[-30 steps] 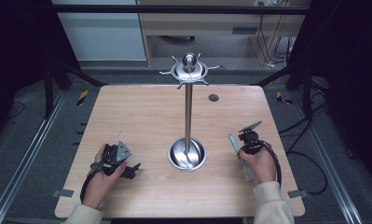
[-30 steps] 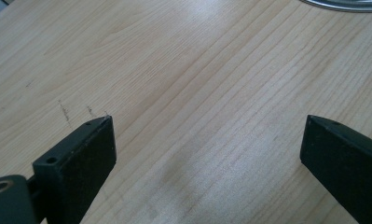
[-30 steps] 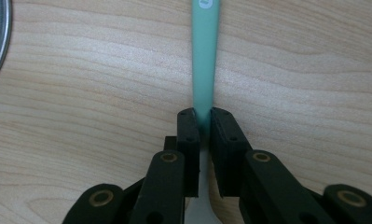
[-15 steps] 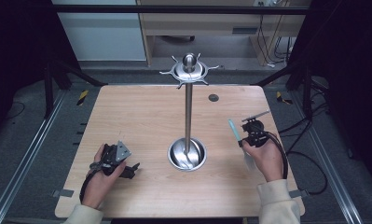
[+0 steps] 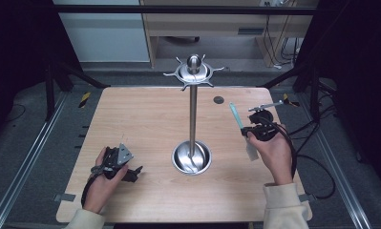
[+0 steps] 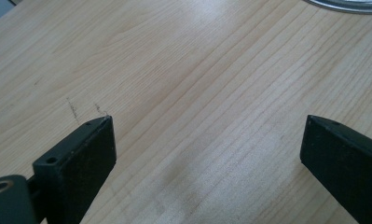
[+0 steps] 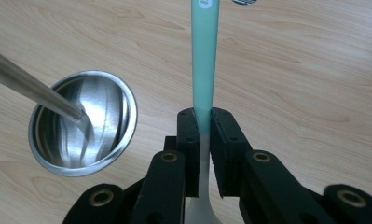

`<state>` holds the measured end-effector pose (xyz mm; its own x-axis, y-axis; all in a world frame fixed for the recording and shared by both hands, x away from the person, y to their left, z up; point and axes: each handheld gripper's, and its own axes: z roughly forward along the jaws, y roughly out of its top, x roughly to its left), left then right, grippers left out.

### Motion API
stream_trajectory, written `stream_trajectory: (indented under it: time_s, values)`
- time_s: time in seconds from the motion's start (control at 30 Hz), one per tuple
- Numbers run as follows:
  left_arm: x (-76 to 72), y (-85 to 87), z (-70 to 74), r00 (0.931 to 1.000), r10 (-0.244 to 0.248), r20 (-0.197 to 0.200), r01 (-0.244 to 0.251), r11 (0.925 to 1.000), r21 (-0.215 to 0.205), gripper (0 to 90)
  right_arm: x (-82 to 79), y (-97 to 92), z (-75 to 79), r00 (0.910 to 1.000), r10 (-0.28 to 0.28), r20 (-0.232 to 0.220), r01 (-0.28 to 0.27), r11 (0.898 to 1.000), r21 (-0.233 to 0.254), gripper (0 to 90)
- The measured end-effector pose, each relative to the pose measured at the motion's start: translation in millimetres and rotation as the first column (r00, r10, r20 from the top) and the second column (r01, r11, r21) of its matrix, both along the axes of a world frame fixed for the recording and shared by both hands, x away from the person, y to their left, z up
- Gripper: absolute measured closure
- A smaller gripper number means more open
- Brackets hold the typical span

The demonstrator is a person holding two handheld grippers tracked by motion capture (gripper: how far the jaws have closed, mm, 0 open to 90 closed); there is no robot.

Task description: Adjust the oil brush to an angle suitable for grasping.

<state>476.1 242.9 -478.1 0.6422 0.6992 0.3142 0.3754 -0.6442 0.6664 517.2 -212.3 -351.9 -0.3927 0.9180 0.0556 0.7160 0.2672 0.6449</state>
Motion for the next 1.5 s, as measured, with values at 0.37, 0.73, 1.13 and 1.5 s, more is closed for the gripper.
stream_trajectory:
  time_s: [0.37,0.73,1.13,1.5]
  values:
    - [0.1,-0.2,0.2,1.0,-0.003,0.0,0.003,1.0,-0.002,3.1,-21.5,-4.9,21.5,0.9914,0.007,0.13,-0.013,0.999,0.041,82.6]
    - [0.3,0.3,0.2,1.0,-0.003,-0.002,0.003,1.0,-0.004,3.1,-43.7,-11.6,45.9,0.9648,0.006,0.263,-0.041,0.991,0.127,82.6]
    - [0.8,0.9,0.2,1.0,-0.001,-0.001,0.001,1.0,-0.007,3.1,-62.5,-14.7,68.0,0.938,0.027,0.346,-0.106,0.972,0.212,82.6]
    - [0.6,1.6,0.8,1.0,0.001,0.001,-0.001,1.0,-0.01,3.1,-73.8,-18.7,79.8,0.9172,0.025,0.398,-0.123,0.967,0.224,82.6]
